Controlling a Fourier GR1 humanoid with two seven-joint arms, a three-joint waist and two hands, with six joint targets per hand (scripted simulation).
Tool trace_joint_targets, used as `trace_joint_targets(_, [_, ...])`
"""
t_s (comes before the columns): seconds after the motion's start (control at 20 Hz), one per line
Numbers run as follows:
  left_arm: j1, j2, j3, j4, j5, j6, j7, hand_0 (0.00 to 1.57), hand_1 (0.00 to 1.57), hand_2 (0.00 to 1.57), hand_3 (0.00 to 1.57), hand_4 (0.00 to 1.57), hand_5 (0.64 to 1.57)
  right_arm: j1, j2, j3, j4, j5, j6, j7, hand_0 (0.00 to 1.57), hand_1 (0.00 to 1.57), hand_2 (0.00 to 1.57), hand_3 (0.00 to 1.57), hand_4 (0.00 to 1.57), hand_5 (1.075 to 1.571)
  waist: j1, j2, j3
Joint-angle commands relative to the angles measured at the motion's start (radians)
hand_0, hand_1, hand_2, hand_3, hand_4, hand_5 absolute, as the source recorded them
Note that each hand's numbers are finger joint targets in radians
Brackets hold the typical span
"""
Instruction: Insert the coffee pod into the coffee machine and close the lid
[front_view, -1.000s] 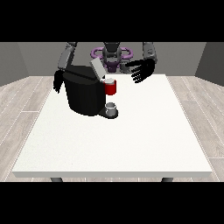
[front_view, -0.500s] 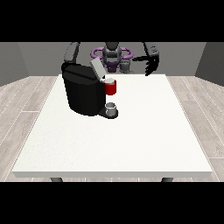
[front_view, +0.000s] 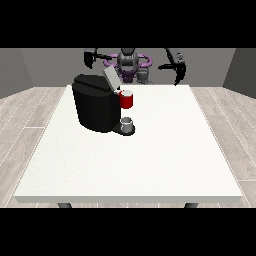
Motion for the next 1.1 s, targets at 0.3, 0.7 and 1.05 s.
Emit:
trace_joint_targets(0.3, [0.054,0.001,-0.001,-0.081,0.044,-0.004,-0.013,0.00,0.00,0.00,0.00,0.12,1.571,-0.040,0.017,0.125,-0.383,0.078,-0.090,0.133,0.00,0.00,0.00,0.00,0.25,1.571,-0.012,0.064,0.0012])
trace_joint_targets(0.7, [0.006,-0.024,-0.043,-0.161,0.081,-0.024,-0.122,0.00,0.00,0.00,0.00,0.20,1.571,-0.177,0.027,0.123,-0.334,0.135,-0.237,0.160,0.00,0.00,0.00,0.00,0.37,1.571,0.089,0.286,0.0013])
trace_joint_targets(1.05, [0.052,-0.020,-0.086,-0.239,0.089,-0.041,-0.102,0.00,0.00,0.00,0.00,0.36,1.571,-0.299,0.027,0.126,-0.314,0.246,-0.321,0.273,0.00,0.00,0.00,0.00,0.21,1.571,0.124,0.309,0.0011])
